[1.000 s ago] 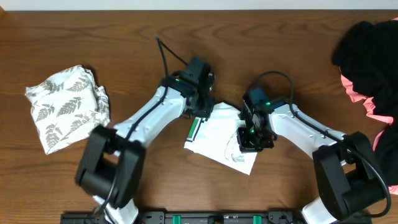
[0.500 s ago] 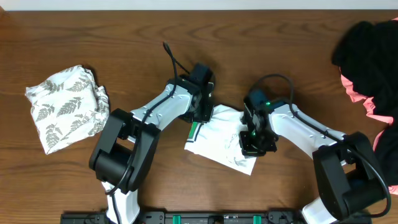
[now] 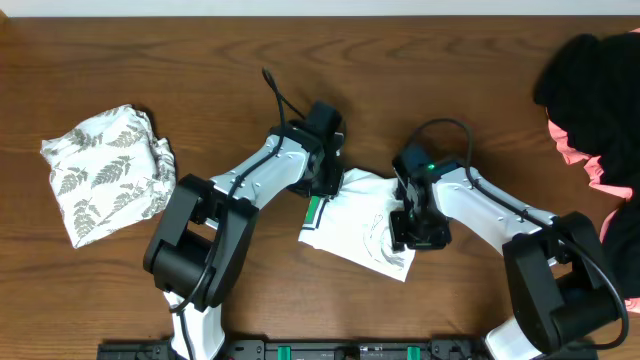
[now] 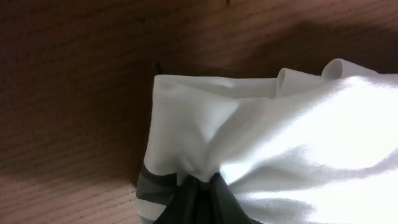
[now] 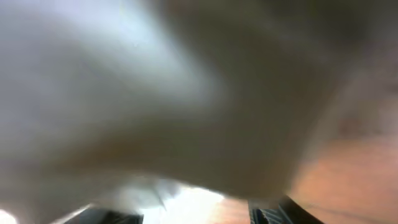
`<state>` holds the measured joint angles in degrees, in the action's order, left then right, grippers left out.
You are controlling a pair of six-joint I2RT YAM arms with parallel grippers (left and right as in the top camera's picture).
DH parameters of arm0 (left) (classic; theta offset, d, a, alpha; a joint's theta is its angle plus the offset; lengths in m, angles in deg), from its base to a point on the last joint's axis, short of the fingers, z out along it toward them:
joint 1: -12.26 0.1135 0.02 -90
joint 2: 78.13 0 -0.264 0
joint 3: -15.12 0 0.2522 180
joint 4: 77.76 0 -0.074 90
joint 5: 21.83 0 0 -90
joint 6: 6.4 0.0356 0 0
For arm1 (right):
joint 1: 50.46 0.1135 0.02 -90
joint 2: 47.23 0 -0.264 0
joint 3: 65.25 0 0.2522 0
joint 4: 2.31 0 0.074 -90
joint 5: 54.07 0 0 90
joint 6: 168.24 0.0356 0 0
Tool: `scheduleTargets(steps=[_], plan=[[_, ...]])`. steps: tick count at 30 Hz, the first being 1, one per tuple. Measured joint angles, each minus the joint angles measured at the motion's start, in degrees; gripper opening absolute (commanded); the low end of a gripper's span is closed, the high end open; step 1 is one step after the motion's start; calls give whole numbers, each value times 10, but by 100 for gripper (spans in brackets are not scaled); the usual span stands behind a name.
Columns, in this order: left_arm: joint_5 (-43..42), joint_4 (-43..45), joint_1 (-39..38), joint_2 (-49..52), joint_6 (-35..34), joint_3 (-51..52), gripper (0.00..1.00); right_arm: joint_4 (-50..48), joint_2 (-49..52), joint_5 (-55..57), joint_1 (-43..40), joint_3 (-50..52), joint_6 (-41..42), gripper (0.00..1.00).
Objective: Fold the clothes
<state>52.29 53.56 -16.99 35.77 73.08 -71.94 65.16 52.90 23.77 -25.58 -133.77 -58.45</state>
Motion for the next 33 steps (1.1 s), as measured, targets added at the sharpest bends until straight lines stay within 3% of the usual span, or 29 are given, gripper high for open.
scheduleTargets(steps=[10, 20, 33], plan=[[0, -2, 0, 0, 0, 0, 10, 0, -7, -21, 0, -9, -7, 50], [0, -2, 0, 0, 0, 0, 10, 0, -114, -48, 0, -39, -7, 51], [0, -2, 0, 0, 0, 0, 10, 0, -114, -85, 1, -40, -1, 49]])
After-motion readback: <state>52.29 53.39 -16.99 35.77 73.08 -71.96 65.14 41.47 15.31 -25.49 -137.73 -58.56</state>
